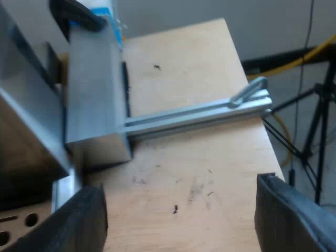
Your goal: Place mug into machine
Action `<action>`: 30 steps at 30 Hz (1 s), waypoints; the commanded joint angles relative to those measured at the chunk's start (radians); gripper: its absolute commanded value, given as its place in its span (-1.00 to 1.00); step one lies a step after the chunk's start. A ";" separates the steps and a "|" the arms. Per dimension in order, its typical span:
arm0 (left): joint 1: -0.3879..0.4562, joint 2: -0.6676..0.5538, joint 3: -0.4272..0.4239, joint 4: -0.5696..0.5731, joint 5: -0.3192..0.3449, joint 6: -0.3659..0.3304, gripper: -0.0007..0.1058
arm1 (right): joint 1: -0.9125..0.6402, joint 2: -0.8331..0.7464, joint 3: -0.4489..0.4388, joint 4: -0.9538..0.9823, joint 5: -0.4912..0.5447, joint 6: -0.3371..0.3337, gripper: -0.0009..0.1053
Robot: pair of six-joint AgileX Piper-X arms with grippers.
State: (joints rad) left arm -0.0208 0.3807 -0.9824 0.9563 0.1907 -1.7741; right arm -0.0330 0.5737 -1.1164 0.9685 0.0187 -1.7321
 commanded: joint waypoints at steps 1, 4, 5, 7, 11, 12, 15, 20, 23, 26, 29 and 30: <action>0.001 -0.069 -0.007 0.056 -0.054 0.002 0.61 | -0.002 -0.081 -0.009 0.028 0.007 -0.023 0.18; 0.001 -0.140 -0.007 0.092 -0.098 0.002 0.61 | -0.002 -0.171 -0.009 0.062 0.007 -0.025 0.18; 0.001 -0.162 -0.007 0.102 -0.107 0.002 0.61 | -0.002 -0.187 -0.009 0.069 0.007 -0.026 0.18; 0.001 -0.229 -0.007 0.132 -0.113 0.002 0.61 | -0.002 -0.252 -0.009 0.099 0.007 -0.026 0.18; 0.001 -0.316 -0.007 0.172 -0.113 0.002 0.61 | -0.002 -0.338 -0.009 0.135 0.007 -0.026 0.18; 0.001 -0.348 -0.007 0.188 -0.113 0.002 0.61 | -0.002 -0.368 -0.009 0.145 0.007 -0.030 0.18; 0.001 -0.422 -0.007 0.219 -0.113 0.002 0.61 | -0.002 -0.433 -0.009 0.178 0.007 -0.046 0.18; 0.001 -0.517 -0.008 0.283 -0.113 0.002 0.61 | -0.002 -0.544 0.006 0.188 0.007 -0.046 0.18; 0.001 -0.535 -0.020 0.350 -0.109 0.002 0.61 | -0.002 -0.637 0.053 0.188 0.007 -0.046 0.18; 0.001 -0.535 -0.015 0.357 -0.109 0.002 0.61 | 0.003 -0.625 0.058 0.228 -0.006 -0.062 0.18; 0.001 -0.535 -0.015 0.352 -0.106 0.002 0.61 | 0.003 -0.631 0.095 0.144 -0.037 -0.083 0.18; 0.001 -0.535 -0.013 0.347 -0.109 0.002 0.61 | 0.003 -0.631 0.095 0.144 -0.037 -0.083 0.18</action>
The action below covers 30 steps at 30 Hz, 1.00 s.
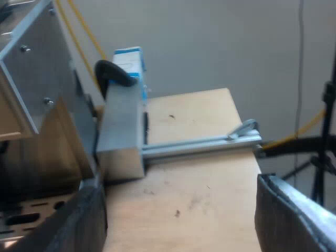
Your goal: Place mug into machine
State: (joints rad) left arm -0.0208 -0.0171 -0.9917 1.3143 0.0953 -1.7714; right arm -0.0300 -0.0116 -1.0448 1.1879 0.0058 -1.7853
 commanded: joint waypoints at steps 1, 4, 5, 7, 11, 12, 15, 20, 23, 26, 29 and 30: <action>0.001 -0.137 0.004 -0.028 -0.017 -0.001 0.61 | 0.000 -0.044 0.045 -0.109 -0.026 -0.029 0.18; 0.001 -0.137 0.031 -0.071 -0.017 -0.001 0.61 | 0.000 -0.044 0.095 -0.145 -0.026 -0.029 0.18; 0.001 -0.137 0.042 -0.082 -0.017 -0.001 0.61 | 0.000 -0.044 0.099 -0.145 -0.026 -0.029 0.18; 0.001 -0.137 0.090 -0.127 -0.017 -0.001 0.61 | 0.000 -0.044 0.159 -0.143 -0.026 -0.024 0.18; 0.001 -0.137 0.192 -0.177 -0.017 0.001 0.61 | 0.000 -0.042 0.265 -0.143 -0.026 -0.025 0.18; 0.001 -0.137 0.208 -0.182 -0.017 0.003 0.61 | 0.000 -0.041 0.277 -0.143 -0.026 -0.025 0.18; 0.001 -0.137 0.289 -0.214 -0.017 0.003 0.61 | 0.000 -0.042 0.363 -0.143 -0.026 -0.025 0.18; 0.001 -0.135 0.415 -0.279 -0.017 0.003 0.61 | 0.000 -0.042 0.495 -0.145 -0.026 -0.023 0.18; 0.001 -0.135 0.455 -0.282 -0.017 0.003 0.61 | 0.000 -0.040 0.530 -0.187 -0.026 -0.021 0.18; 0.001 -0.135 0.478 -0.298 -0.017 0.003 0.61 | 0.000 -0.040 0.546 -0.219 -0.026 -0.014 0.18; 0.001 -0.135 0.480 -0.302 -0.017 0.003 0.61 | 0.000 -0.040 0.550 -0.219 -0.026 -0.006 0.18; 0.001 -0.135 0.480 -0.302 -0.017 0.003 0.61 | 0.000 -0.040 0.550 -0.219 -0.026 -0.006 0.18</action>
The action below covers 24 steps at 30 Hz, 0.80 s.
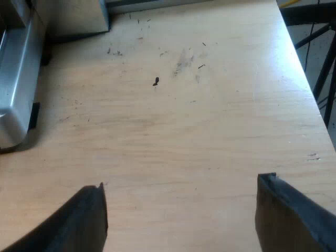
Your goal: Place mug into machine
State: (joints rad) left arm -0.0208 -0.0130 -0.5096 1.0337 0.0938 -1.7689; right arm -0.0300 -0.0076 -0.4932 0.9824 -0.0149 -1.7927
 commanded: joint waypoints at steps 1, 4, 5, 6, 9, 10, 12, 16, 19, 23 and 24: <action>0.001 -0.139 -0.002 -0.021 -0.016 0.001 0.61 | 0.000 -0.044 -0.002 -0.013 -0.005 0.002 0.18; 0.001 -0.139 -0.002 -0.021 -0.016 0.001 0.61 | 0.000 -0.044 -0.002 -0.013 -0.005 0.002 0.18; 0.001 -0.139 -0.002 -0.021 -0.016 0.001 0.61 | 0.000 -0.044 -0.002 -0.013 -0.005 0.002 0.18; 0.001 -0.139 -0.002 -0.021 -0.016 0.001 0.61 | 0.000 -0.044 -0.002 -0.013 -0.005 0.002 0.18; 0.001 -0.139 0.000 -0.026 -0.016 0.001 0.61 | 0.000 -0.044 -0.002 -0.013 -0.005 0.002 0.18; 0.001 -0.139 0.003 -0.031 -0.016 0.001 0.61 | 0.000 -0.044 -0.002 -0.013 -0.005 0.002 0.18; 0.001 -0.139 0.005 -0.036 -0.016 0.001 0.61 | 0.000 -0.044 -0.002 -0.013 -0.005 0.002 0.18; 0.001 -0.139 0.005 -0.036 -0.016 0.024 0.61 | 0.000 -0.044 -0.002 -0.013 -0.005 0.002 0.18; 0.001 -0.139 0.005 -0.036 -0.016 0.024 0.61 | 0.000 -0.044 -0.002 -0.013 -0.005 0.002 0.18; 0.001 -0.139 0.005 -0.036 -0.016 0.024 0.61 | 0.000 -0.044 -0.002 -0.013 -0.005 0.002 0.18; 0.001 -0.139 0.005 -0.036 -0.016 0.024 0.61 | 0.000 -0.044 -0.002 -0.013 -0.005 0.002 0.18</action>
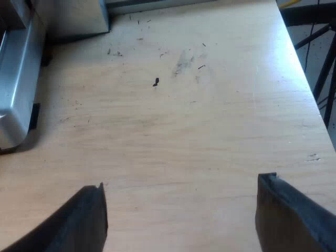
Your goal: Place mug into machine
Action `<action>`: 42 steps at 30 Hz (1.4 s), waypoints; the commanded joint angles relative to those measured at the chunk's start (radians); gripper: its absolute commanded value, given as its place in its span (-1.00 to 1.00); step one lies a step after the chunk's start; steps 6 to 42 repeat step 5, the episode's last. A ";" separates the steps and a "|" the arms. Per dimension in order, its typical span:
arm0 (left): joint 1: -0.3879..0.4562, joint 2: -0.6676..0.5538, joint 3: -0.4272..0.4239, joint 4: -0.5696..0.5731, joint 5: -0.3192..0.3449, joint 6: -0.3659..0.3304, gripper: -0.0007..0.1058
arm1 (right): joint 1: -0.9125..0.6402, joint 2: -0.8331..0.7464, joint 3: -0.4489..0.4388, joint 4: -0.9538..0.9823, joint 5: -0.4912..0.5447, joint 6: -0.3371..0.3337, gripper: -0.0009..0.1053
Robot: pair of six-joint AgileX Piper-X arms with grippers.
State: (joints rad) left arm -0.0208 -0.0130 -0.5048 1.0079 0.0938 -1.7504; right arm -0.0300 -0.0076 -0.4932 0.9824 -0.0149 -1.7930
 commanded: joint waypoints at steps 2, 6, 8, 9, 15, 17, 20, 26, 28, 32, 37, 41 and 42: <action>0.001 -0.139 0.000 -0.010 -0.016 0.006 0.61 | 0.000 -0.044 -0.002 -0.013 -0.005 0.002 0.18; 0.001 -0.142 0.000 -0.010 -0.016 0.006 0.61 | 0.000 -0.044 -0.002 -0.013 -0.005 0.002 0.18; 0.001 -0.142 0.000 -0.010 -0.016 0.006 0.61 | 0.000 -0.044 -0.002 -0.013 -0.005 0.002 0.18; 0.001 -0.142 0.000 -0.010 -0.016 0.006 0.61 | 0.000 -0.044 -0.002 -0.013 -0.005 0.002 0.18; 0.001 -0.142 0.000 -0.010 -0.016 0.006 0.61 | 0.000 -0.044 -0.002 -0.013 -0.005 0.002 0.18; 0.001 -0.142 0.000 -0.010 -0.016 0.006 0.61 | 0.000 -0.044 -0.002 -0.013 -0.005 0.002 0.18; 0.001 -0.142 0.000 -0.010 -0.016 0.006 0.61 | 0.000 -0.044 -0.002 -0.013 -0.005 0.002 0.18; 0.001 -0.142 0.000 -0.010 -0.016 0.006 0.61 | 0.000 -0.044 -0.002 -0.013 -0.005 0.002 0.18; 0.001 -0.142 0.000 -0.010 -0.016 0.006 0.61 | 0.000 -0.044 -0.002 -0.013 -0.005 0.002 0.18; 0.001 -0.142 0.000 -0.010 -0.016 0.006 0.61 | 0.000 -0.044 -0.002 -0.013 -0.005 0.002 0.18; 0.001 -0.142 0.000 -0.010 -0.016 0.006 0.61 | 0.000 -0.044 -0.002 -0.013 -0.005 0.002 0.18; 0.001 -0.142 0.000 -0.010 -0.016 0.006 0.61 | 0.000 -0.044 -0.002 -0.013 -0.005 0.002 0.18; 0.001 -0.142 0.000 -0.010 -0.016 0.006 0.61 | 0.000 -0.044 -0.002 -0.013 -0.005 0.002 0.18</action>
